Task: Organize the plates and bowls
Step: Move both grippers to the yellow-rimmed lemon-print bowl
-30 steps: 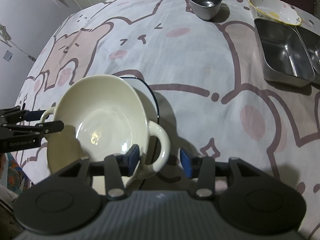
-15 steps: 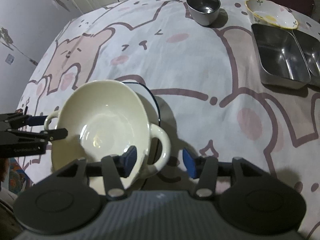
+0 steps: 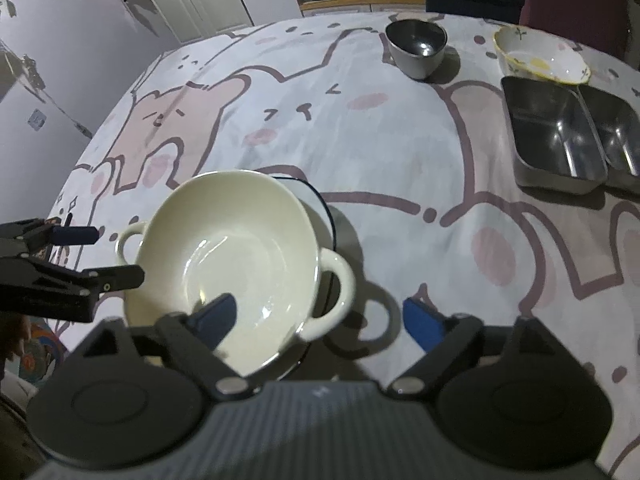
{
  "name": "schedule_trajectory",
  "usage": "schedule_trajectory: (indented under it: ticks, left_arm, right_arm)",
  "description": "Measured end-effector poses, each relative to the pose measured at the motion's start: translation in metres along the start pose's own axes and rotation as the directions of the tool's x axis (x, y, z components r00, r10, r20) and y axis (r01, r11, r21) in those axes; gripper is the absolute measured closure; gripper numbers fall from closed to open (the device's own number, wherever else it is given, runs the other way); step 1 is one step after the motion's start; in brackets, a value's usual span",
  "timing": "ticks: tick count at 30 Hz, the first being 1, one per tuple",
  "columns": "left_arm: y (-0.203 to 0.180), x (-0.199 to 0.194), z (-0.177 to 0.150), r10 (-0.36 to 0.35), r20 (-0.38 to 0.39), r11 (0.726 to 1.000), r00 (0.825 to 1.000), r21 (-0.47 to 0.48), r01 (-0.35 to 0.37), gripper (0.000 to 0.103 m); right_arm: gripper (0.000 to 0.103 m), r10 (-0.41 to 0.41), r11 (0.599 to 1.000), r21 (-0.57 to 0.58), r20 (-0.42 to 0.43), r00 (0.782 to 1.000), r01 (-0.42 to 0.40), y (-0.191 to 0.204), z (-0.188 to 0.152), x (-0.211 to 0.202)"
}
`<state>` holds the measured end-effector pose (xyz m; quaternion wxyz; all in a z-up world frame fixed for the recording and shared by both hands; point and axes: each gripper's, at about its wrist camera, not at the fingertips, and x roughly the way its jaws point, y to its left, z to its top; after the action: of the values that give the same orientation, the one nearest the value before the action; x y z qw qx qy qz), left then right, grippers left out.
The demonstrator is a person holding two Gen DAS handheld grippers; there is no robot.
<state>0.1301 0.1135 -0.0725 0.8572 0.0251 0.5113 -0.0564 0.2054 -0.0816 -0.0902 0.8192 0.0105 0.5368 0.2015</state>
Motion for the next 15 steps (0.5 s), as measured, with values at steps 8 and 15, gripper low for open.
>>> schedule_trajectory:
  ticks: [8,15]
  left_arm:
    - [-0.025,-0.03,0.007,-0.02,0.112,1.0,0.994,0.012,0.018,0.0]
    - [-0.055,-0.041,0.04,-0.034,0.255,0.999,0.966,-0.027,0.042,0.0]
  right_arm:
    - [0.0,0.002,0.999,-0.046,0.116,0.993,0.004,0.004,-0.016,-0.041]
    - [0.0,-0.03,0.999,-0.017,0.268,0.963,0.036,-0.019,-0.015,-0.084]
